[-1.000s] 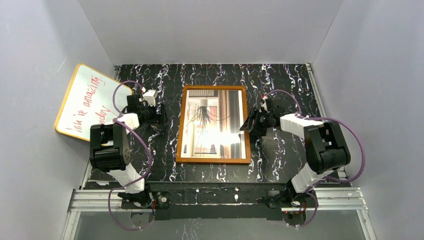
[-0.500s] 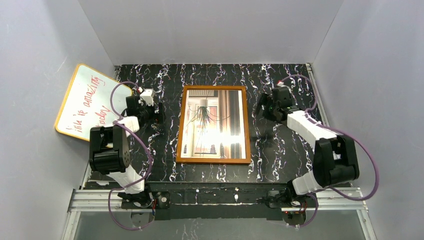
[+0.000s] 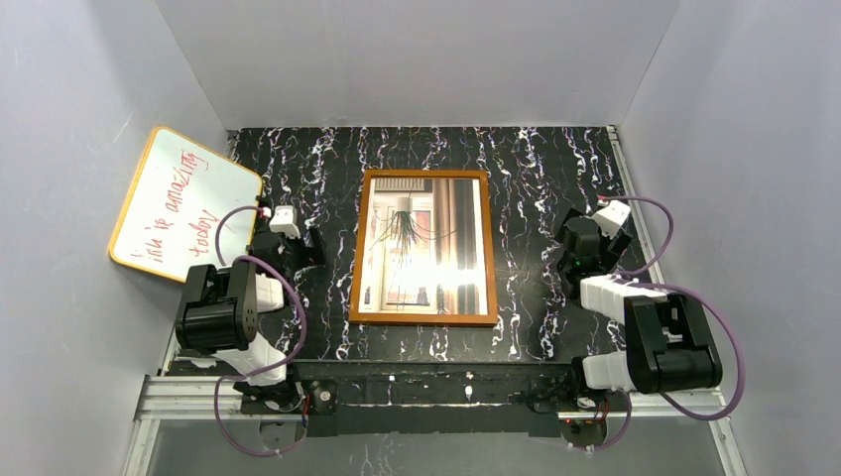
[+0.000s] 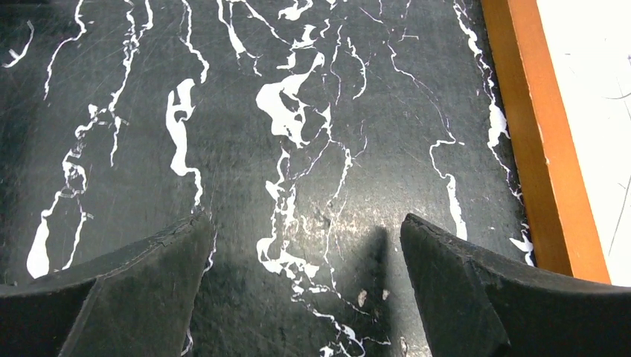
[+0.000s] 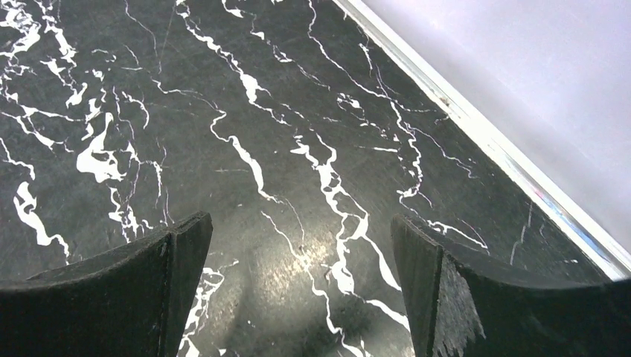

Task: Put the photo into the frame
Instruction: Reset both arms

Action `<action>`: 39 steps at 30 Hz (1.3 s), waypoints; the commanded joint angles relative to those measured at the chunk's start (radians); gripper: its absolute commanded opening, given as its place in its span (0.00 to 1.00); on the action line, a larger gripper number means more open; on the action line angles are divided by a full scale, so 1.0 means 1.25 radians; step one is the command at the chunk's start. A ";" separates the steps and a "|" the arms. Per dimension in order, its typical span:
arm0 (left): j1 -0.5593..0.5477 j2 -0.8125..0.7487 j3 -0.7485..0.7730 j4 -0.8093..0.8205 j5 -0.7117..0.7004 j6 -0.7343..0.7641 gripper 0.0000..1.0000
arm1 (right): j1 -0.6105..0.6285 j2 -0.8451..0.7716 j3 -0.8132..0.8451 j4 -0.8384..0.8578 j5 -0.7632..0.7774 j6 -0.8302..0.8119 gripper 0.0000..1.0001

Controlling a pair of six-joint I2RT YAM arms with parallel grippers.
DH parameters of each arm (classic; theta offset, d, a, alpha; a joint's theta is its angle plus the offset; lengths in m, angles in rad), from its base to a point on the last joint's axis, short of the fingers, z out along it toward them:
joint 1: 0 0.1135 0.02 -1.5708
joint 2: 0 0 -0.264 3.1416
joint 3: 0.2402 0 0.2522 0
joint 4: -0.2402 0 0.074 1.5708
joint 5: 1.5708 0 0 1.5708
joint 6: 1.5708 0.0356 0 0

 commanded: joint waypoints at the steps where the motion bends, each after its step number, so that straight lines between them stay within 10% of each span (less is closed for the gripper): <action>1: 0.002 -0.013 -0.061 0.159 -0.048 -0.049 0.98 | -0.011 0.055 -0.038 0.229 -0.003 -0.043 0.98; 10: -0.016 0.139 -0.256 0.694 0.008 -0.022 0.98 | -0.013 0.139 -0.165 0.527 -0.146 -0.119 0.98; 15: -0.036 0.114 -0.222 0.602 -0.008 -0.002 0.98 | -0.012 0.241 -0.224 0.764 -0.358 -0.230 0.98; 20: -0.145 0.073 -0.080 0.261 -0.294 0.033 0.98 | -0.070 0.221 -0.132 0.546 -0.417 -0.167 0.98; 39: -0.162 0.066 -0.085 0.260 -0.343 0.026 0.98 | -0.075 0.216 -0.139 0.547 -0.422 -0.167 0.98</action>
